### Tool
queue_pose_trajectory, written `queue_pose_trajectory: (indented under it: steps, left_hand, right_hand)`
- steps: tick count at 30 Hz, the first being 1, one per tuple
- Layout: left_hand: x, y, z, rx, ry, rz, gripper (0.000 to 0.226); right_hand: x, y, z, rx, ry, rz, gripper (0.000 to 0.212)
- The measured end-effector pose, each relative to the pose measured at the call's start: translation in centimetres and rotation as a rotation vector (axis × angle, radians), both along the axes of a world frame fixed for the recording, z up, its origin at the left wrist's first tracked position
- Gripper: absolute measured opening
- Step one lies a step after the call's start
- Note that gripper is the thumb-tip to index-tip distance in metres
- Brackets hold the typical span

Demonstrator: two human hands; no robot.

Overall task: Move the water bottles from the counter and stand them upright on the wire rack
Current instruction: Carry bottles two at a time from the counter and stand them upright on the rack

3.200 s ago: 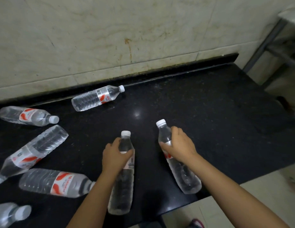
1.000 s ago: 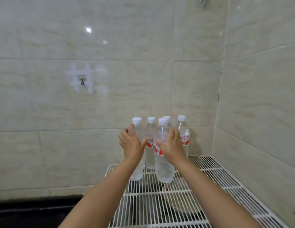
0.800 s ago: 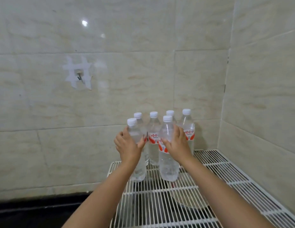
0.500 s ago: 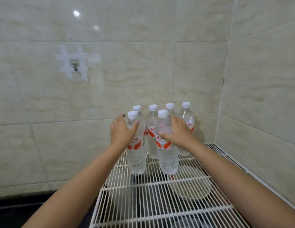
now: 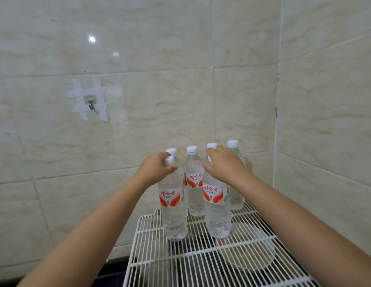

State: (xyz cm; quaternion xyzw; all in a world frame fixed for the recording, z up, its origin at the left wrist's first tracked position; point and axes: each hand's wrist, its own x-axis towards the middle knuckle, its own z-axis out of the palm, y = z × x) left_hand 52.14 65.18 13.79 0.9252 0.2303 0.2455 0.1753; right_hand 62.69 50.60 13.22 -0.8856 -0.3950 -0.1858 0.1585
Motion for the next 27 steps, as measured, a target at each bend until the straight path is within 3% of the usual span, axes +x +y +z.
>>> queue_pose_trajectory:
  steps: [2,7,13,16,17,20,27]
  left_hand:
    - [-0.1,-0.1,0.0,0.008,-0.006,0.016,0.037]
    - [0.1,-0.8,0.1,-0.019,-0.064,0.089,0.029]
    - [1.0,-1.6,0.5,-0.030,-0.049,0.091,0.035]
    - [1.4,-1.6,0.3,-0.045,-0.070,0.073,0.003]
    - [1.5,-1.6,0.2,-0.052,-0.079,0.074,0.003]
    - [1.6,-1.7,-0.1,-0.062,-0.112,0.100,0.040]
    - [2.1,-2.0,-0.5,-0.038,-0.125,0.117,0.049]
  right_hand:
    - [-0.1,0.1,0.5,0.004,0.004,-0.034,0.033]
    - [-0.7,1.2,1.9,0.018,0.124,0.171,0.030]
    - [0.2,2.7,1.8,0.042,0.198,0.265,0.034]
    - [0.9,3.1,2.0,0.025,0.223,0.302,0.032]
    - [1.1,3.1,2.0,0.023,0.230,0.309,0.032]
    - [1.7,3.0,2.0,0.027,0.240,0.324,0.032]
    - [2.2,2.9,1.7,0.059,0.198,0.339,0.034]
